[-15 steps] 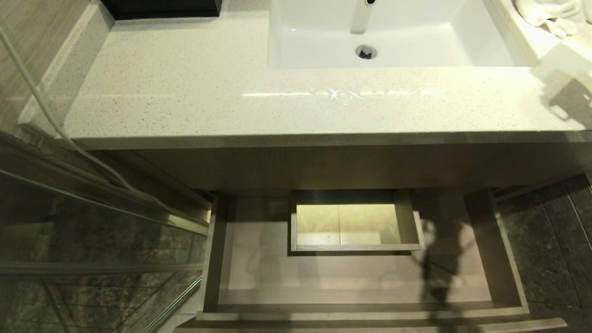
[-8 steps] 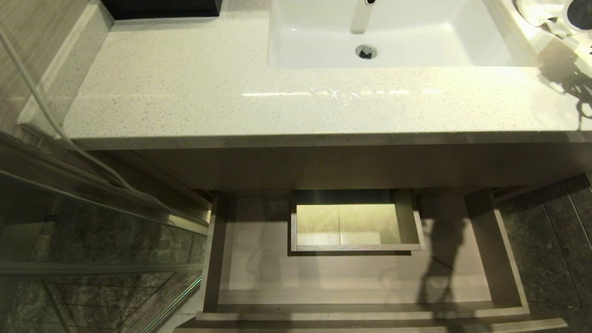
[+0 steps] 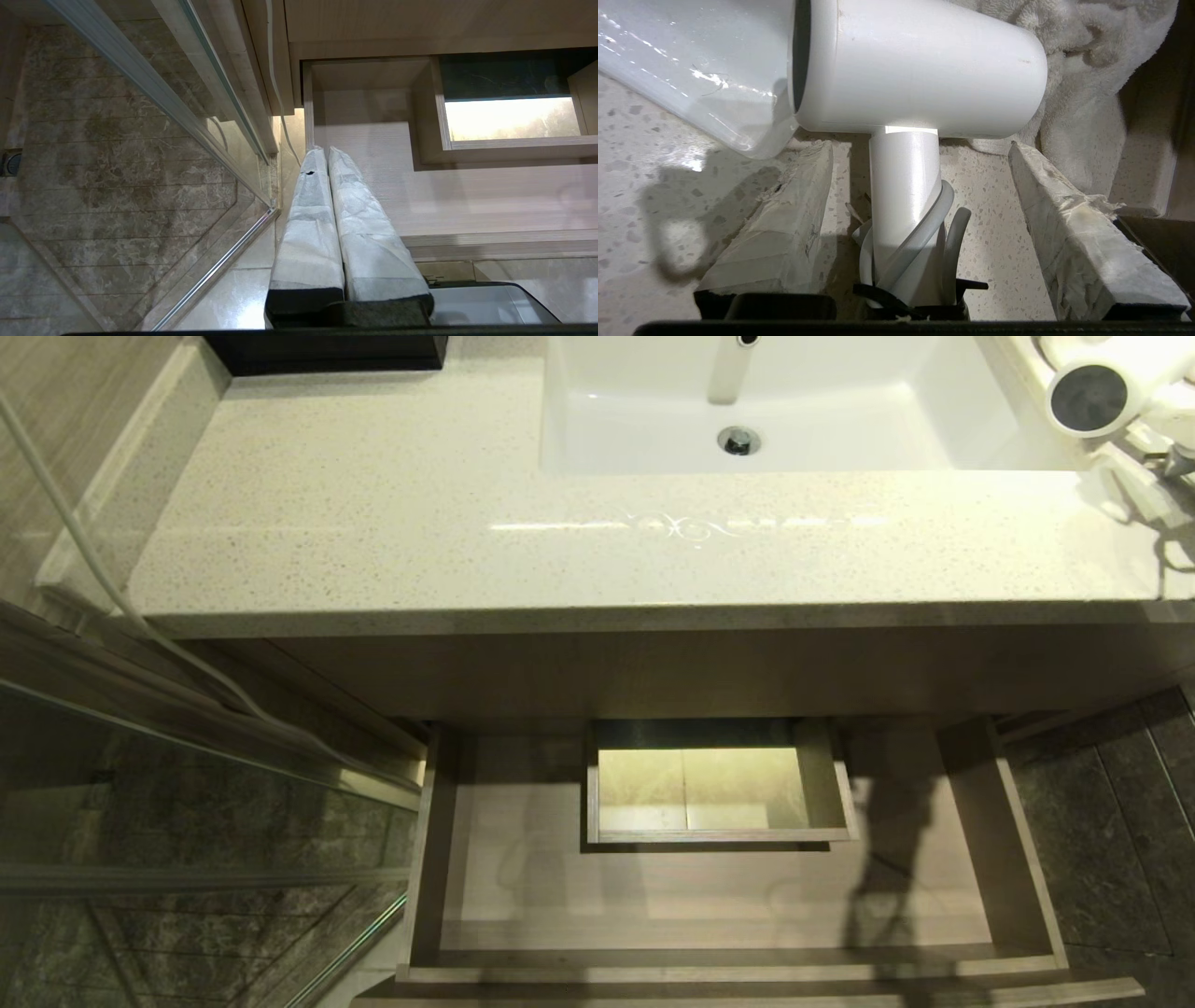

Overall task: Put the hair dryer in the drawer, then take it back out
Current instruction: Place it on the countertop, then close the drawer

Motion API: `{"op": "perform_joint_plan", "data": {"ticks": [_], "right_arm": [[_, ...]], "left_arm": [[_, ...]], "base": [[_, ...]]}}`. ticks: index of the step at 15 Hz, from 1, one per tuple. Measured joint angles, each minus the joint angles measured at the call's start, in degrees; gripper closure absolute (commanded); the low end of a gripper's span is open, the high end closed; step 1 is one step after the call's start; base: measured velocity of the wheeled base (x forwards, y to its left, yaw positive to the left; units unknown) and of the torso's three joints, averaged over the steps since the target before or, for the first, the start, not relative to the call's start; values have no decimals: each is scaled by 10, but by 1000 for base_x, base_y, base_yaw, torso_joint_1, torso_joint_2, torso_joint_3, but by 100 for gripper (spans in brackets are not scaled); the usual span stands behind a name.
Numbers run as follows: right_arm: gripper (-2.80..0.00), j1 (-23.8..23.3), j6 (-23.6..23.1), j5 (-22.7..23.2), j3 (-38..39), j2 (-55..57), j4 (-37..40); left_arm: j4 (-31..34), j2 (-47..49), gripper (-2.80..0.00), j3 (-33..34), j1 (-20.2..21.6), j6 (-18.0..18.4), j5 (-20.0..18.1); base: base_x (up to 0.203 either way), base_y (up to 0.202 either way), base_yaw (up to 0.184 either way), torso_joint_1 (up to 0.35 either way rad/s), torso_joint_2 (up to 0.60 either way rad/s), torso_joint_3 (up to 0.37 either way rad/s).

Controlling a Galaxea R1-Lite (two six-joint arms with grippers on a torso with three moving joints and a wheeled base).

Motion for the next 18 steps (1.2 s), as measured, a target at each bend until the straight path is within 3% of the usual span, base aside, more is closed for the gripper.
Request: {"op": "perform_joint_plan", "data": {"ticks": [1, 4, 6, 13, 18], "right_arm": [[0, -2, 1, 10, 4, -17, 16], [0, -27, 7, 28, 14, -88, 99], [0, -44, 14, 15, 31, -144, 148], [0, -53, 94, -84, 164, -327, 198], [0, -21, 133, -171, 304, -441, 206]], "left_arm": [[0, 0, 0, 0, 0, 0, 0], [0, 0, 0, 0, 0, 0, 0], [0, 0, 0, 0, 0, 0, 0], [0, 0, 0, 0, 0, 0, 0], [0, 0, 0, 0, 0, 0, 0]], "base": [[0, 0, 0, 0, 0, 0], [0, 0, 0, 0, 0, 0], [0, 0, 0, 0, 0, 0], [0, 0, 0, -18, 6, -15], [0, 0, 0, -294, 68, -216]]}}
